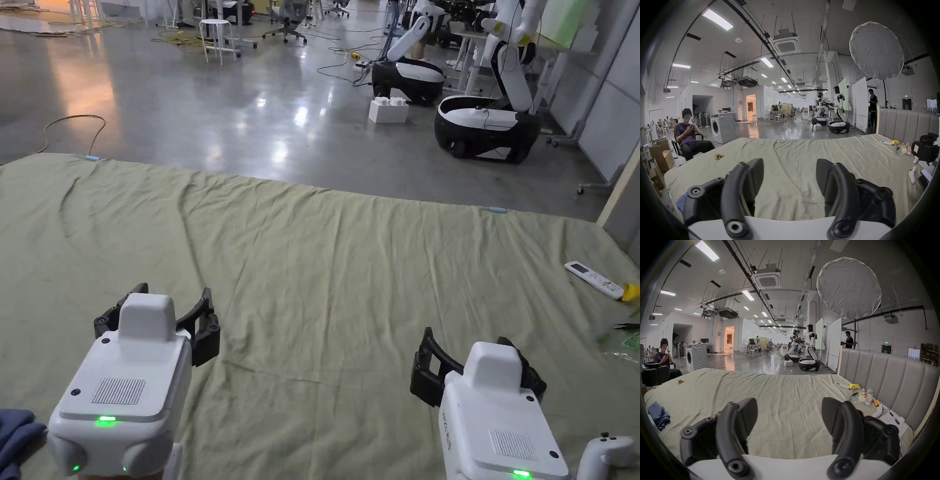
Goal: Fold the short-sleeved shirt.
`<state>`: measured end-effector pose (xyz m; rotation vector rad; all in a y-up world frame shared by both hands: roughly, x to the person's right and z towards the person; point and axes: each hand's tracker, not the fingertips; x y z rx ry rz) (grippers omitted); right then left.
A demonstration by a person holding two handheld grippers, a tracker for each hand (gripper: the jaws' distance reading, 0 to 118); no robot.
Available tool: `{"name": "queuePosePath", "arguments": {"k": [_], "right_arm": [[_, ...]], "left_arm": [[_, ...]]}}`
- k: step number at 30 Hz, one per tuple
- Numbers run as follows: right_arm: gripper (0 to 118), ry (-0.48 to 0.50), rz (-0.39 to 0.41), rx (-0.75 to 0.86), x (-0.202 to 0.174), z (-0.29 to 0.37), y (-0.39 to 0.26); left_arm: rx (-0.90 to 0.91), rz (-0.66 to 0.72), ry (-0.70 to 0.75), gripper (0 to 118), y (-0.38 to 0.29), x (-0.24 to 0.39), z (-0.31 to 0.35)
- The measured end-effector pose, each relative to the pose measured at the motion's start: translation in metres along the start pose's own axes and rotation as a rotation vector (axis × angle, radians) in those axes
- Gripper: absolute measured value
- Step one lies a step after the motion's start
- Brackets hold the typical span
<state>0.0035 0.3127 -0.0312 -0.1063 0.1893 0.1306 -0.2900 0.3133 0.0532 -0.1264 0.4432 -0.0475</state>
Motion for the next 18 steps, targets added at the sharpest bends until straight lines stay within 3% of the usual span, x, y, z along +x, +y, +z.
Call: {"name": "queuePosePath", "arguments": {"k": [3,7,8,10,14,18], "right_arm": [[117,-0.002,-0.021,-0.009,0.0013,-0.0002,-0.001],[118,0.014,-0.037,0.002,0.003,0.0013,0.0003],[118,0.014,-0.031,0.004,0.0024,0.0013,0.0012],[118,0.011,-0.012,0.011,0.0014,0.0008,0.0037],[118,0.052,-0.065,-0.006,0.0049,0.0004,0.0042],[118,0.055,-0.056,-0.01,0.003,-0.0021,0.0073]], "left_arm": [[0.015,-0.007,0.007,74,0.0004,-0.0002,0.0008],[-0.004,-0.008,0.005,103,0.0016,-0.001,-0.0004],[-0.016,-0.001,-0.007,106,0.0035,-0.0024,-0.0007],[-0.038,0.017,-0.035,106,0.0049,-0.0043,-0.0008],[-0.042,0.029,-0.057,106,0.0066,-0.0046,0.0],[-0.03,0.025,-0.061,110,0.0069,-0.0016,0.0003]]}}
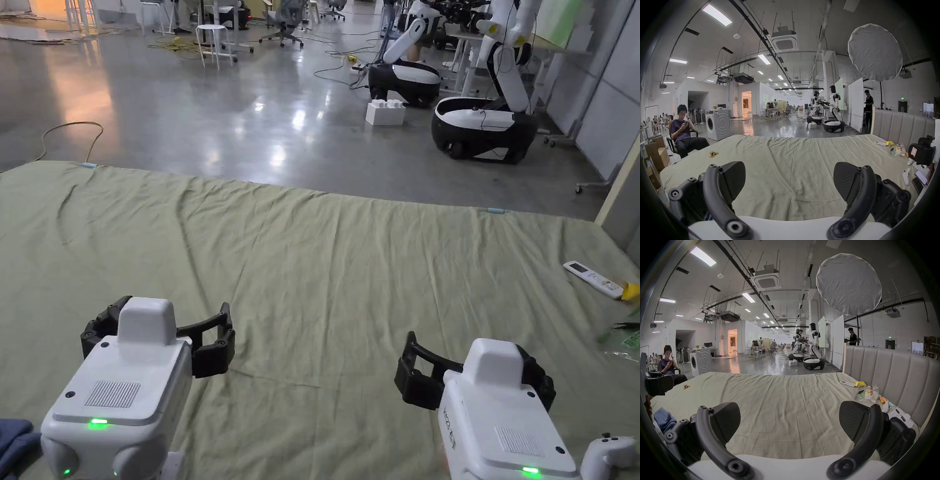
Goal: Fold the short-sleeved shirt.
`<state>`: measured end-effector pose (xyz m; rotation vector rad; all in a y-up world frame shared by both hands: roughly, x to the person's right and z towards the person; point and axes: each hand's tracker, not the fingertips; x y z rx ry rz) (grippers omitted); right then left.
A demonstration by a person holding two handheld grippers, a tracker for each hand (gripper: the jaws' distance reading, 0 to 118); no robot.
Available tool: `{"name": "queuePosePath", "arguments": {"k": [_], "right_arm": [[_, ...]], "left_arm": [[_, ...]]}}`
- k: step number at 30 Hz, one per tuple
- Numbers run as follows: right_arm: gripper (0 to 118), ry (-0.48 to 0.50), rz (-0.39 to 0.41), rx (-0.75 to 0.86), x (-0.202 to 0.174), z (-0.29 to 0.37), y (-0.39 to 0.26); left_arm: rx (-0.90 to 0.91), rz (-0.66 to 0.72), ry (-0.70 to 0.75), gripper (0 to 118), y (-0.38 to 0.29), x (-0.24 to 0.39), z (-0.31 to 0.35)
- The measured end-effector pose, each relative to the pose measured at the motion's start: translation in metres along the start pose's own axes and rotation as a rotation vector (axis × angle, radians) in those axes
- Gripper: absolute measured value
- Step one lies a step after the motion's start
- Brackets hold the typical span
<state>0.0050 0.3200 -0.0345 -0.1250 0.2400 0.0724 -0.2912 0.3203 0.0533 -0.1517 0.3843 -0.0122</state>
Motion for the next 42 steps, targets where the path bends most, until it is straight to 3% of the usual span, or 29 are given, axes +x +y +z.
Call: {"name": "queuePosePath", "arguments": {"k": [5,7,12,17,22,42], "right_arm": [[118,0.021,0.017,0.005,-0.001,-0.003,-0.003],[118,0.0,-0.015,-0.025,0.0,-0.005,-0.003],[118,-0.031,-0.006,-0.022,-0.001,-0.007,0.0],[118,0.013,-0.108,-0.077,0.002,-0.011,0.004],[118,-0.012,-0.145,-0.096,0.001,-0.014,0.014],[118,-0.065,-0.054,-0.215,-0.018,-0.026,0.008]], "left_arm": [[0.005,-0.016,-0.01,112,0.003,0.003,0.001],[0.007,-0.012,0.006,112,0.003,0.004,-0.001],[0.017,0.039,0.026,112,0.004,0.0,-0.004],[0.005,0.068,0.037,112,0.005,-0.003,-0.005],[0.003,0.076,0.042,112,0.006,-0.004,-0.006],[-0.042,0.065,0.034,112,0.001,0.003,-0.01]]}}
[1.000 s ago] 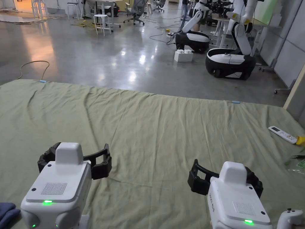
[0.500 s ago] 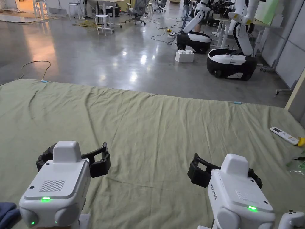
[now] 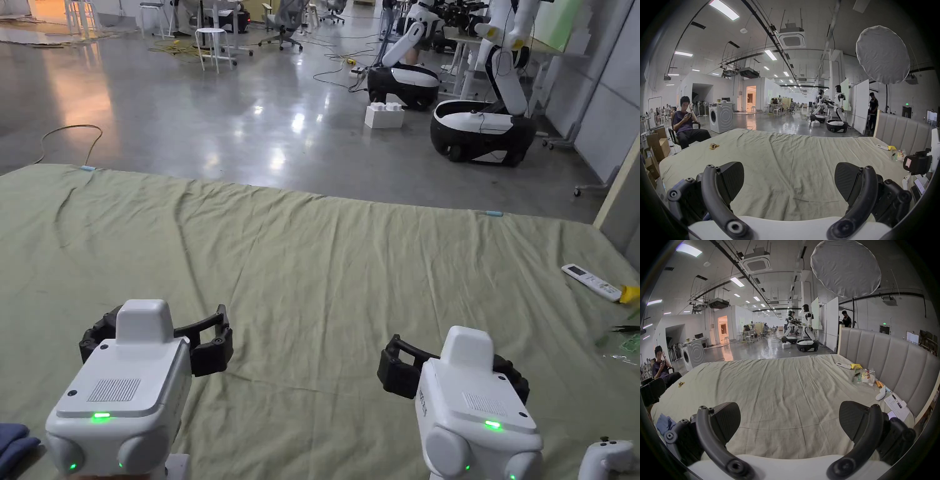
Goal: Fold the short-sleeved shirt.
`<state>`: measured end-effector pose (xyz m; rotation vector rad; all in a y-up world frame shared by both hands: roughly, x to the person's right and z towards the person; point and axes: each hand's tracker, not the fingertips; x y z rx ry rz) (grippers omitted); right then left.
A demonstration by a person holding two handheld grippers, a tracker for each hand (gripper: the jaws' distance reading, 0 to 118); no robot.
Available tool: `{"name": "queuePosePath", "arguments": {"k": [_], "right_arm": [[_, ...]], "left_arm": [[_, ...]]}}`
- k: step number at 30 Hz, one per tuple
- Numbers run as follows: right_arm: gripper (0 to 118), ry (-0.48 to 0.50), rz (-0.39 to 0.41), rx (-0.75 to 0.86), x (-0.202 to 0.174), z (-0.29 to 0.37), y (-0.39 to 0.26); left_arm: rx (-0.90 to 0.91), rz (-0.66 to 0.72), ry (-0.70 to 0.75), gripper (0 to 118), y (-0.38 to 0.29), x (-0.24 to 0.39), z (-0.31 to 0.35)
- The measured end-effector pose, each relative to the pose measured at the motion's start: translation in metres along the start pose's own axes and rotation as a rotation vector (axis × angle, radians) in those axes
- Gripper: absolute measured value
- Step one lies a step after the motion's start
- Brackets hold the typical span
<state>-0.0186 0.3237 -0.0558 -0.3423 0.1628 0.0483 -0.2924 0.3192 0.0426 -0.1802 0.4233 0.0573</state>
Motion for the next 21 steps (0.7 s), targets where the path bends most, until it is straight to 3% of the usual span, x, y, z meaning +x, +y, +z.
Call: {"name": "queuePosePath", "arguments": {"k": [21], "right_arm": [[118,0.032,-0.048,-0.02,0.0064,0.0023,0.0075]], "left_arm": [[0.026,-0.025,0.011,113,-0.0016,-0.0035,0.0016]]}}
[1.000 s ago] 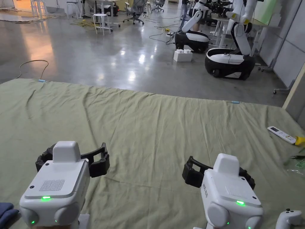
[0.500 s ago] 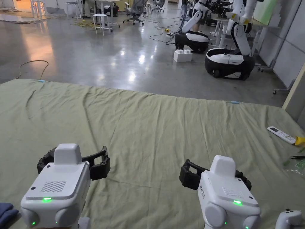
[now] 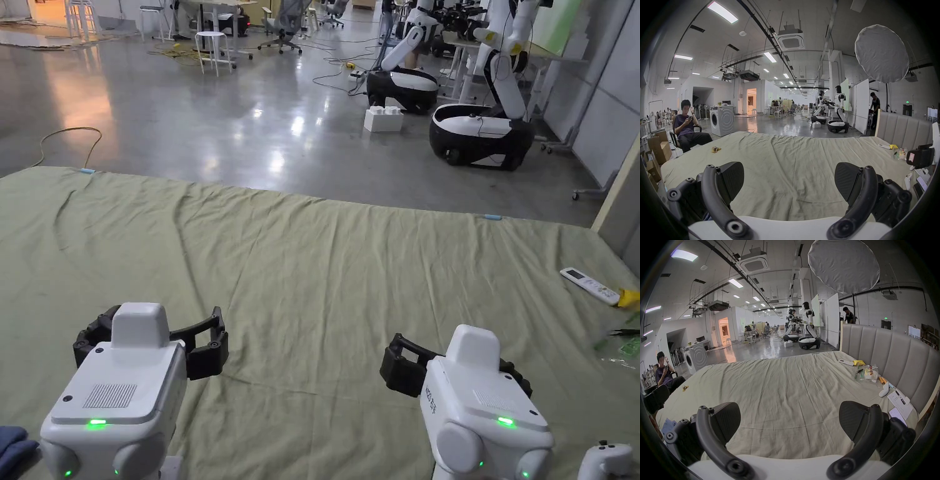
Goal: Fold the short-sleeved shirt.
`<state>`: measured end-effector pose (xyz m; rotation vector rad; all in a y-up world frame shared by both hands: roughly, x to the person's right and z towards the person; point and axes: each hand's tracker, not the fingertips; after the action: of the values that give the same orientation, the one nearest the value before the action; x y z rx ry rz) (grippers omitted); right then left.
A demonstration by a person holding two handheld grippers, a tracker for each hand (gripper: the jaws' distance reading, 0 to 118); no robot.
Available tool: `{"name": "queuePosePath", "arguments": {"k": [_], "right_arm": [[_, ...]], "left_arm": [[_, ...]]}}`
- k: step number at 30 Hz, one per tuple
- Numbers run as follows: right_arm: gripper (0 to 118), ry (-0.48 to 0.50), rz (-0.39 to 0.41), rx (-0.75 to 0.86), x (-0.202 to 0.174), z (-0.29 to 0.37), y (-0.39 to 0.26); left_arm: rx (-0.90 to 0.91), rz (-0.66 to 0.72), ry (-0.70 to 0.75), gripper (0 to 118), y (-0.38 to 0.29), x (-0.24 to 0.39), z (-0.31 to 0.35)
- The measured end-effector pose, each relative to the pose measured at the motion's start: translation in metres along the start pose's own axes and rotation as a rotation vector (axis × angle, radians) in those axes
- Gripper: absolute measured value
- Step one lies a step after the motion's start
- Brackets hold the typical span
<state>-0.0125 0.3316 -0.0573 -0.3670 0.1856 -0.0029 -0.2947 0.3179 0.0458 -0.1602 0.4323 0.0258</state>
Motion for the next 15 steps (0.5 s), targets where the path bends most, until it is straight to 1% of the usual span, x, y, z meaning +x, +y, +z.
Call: {"name": "queuePosePath", "arguments": {"k": [10,15], "right_arm": [[118,-0.002,-0.015,-0.001,0.0044,-0.0009,0.0],[118,-0.016,-0.05,0.003,0.0074,0.0028,0.0021]], "left_arm": [[0.02,-0.03,-0.006,112,-0.001,0.0032,0.0011],[0.039,-0.039,-0.009,112,-0.0019,0.0044,0.002]]}}
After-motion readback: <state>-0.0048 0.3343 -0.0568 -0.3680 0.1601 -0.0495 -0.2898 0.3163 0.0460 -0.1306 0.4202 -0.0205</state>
